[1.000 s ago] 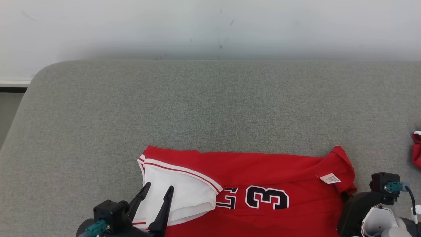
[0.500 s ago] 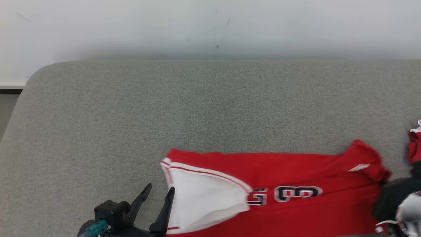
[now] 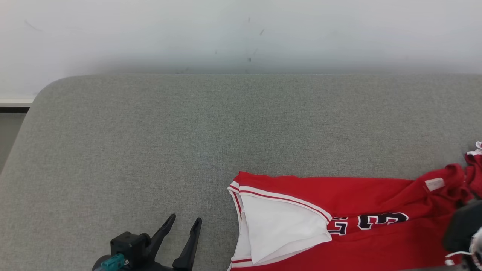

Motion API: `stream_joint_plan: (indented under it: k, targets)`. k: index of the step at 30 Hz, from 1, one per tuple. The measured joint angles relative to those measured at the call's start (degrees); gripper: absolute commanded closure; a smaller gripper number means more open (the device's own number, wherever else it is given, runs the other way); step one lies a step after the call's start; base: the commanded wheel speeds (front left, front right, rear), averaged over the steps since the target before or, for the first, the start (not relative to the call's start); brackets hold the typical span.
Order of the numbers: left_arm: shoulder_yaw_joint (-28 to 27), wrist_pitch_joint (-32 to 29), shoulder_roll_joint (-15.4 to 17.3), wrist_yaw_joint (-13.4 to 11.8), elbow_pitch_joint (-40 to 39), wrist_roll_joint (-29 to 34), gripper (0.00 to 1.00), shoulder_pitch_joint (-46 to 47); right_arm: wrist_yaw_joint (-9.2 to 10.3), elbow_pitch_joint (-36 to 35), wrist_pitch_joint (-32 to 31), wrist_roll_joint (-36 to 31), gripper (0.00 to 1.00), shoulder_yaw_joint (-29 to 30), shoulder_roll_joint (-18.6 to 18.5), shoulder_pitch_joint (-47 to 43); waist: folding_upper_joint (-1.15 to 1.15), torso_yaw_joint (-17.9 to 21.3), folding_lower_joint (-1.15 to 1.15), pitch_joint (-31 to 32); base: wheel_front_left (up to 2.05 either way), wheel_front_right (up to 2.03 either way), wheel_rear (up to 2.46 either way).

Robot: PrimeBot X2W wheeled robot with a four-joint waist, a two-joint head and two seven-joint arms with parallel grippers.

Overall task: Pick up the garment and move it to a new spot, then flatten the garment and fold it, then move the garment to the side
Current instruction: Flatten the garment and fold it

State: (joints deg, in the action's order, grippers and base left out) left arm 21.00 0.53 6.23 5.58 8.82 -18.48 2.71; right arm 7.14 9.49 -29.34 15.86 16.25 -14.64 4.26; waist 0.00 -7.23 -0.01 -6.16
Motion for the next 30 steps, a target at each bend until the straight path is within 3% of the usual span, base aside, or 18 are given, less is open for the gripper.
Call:
stream_joint_plan:
  k: [7, 19, 30]
  targets:
    - [0.55, -0.27, -0.13, 0.04, 0.31, -0.21, 0.0, -0.04, -0.81, -7.04, -3.7, -0.4, 1.0, -9.04, 5.35, -2.78, 0.0, 0.07, 0.0, 0.63, 0.0, 0.0, 0.0]
    - [1.42, -0.55, -0.27, 0.08, 1.08, -0.27, 0.0, -0.1, -6.14, -16.05, -9.44, -3.82, 1.0, -25.8, 9.83, -0.11, 0.0, 0.24, 0.0, 1.39, 0.0, 0.0, 0.0]
    - [2.58, -1.01, -0.76, 0.51, 1.43, -0.79, 0.0, 0.11, -6.21, -14.63, -13.28, -3.9, 1.0, -34.53, 11.07, 3.86, 0.0, -2.58, 0.0, 1.0, 0.0, 0.0, 0.0]
